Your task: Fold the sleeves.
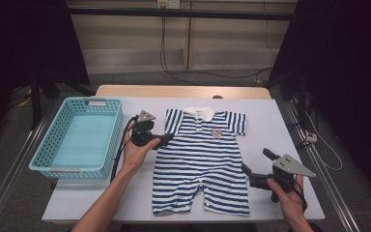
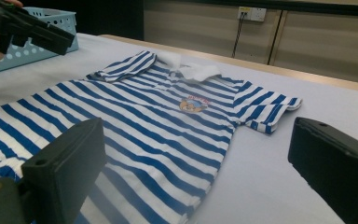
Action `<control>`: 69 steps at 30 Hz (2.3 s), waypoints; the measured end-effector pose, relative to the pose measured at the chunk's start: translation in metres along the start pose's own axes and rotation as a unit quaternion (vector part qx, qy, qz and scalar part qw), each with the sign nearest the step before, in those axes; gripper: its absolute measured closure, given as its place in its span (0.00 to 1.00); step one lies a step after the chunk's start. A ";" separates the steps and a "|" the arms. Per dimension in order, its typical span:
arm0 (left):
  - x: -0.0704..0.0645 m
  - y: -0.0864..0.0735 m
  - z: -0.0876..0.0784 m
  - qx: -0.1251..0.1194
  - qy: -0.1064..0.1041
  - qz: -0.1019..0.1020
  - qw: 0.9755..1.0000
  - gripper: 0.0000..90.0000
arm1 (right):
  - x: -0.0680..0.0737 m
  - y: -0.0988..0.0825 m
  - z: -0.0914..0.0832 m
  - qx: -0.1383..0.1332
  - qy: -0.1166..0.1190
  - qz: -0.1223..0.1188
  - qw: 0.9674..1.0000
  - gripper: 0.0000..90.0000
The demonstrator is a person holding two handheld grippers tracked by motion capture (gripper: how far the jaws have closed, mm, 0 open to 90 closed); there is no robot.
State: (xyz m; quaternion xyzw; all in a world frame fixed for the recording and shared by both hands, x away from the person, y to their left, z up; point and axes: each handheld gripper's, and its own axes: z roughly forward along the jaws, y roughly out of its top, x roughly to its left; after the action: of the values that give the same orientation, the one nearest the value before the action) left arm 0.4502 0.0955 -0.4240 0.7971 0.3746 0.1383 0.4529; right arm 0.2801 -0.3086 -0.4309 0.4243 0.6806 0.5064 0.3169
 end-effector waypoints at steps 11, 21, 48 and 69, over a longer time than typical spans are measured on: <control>-0.012 -0.011 -0.034 -0.071 -0.014 -0.014 0.997 0.06 | -0.010 0.013 0.011 -0.002 0.007 0.004 1.000 0.04; -0.020 -0.021 -0.062 -0.096 0.001 -0.012 0.995 0.06 | -0.023 0.020 0.028 0.011 0.002 0.005 1.000 0.03; -0.026 -0.061 -0.126 -0.116 0.034 -0.005 0.993 0.04 | -0.060 0.042 0.072 0.031 -0.040 -0.007 0.999 0.06; -0.007 -0.097 -0.166 -0.154 0.116 -0.033 0.981 0.04 | -0.081 0.044 0.126 0.105 -0.054 0.007 0.993 0.15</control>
State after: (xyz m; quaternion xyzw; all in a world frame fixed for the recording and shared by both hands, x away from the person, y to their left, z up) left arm 0.3063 0.2234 -0.4116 0.6837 0.4249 0.2711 0.5278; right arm 0.4354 -0.3233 -0.4243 0.4867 0.7088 0.4109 0.3032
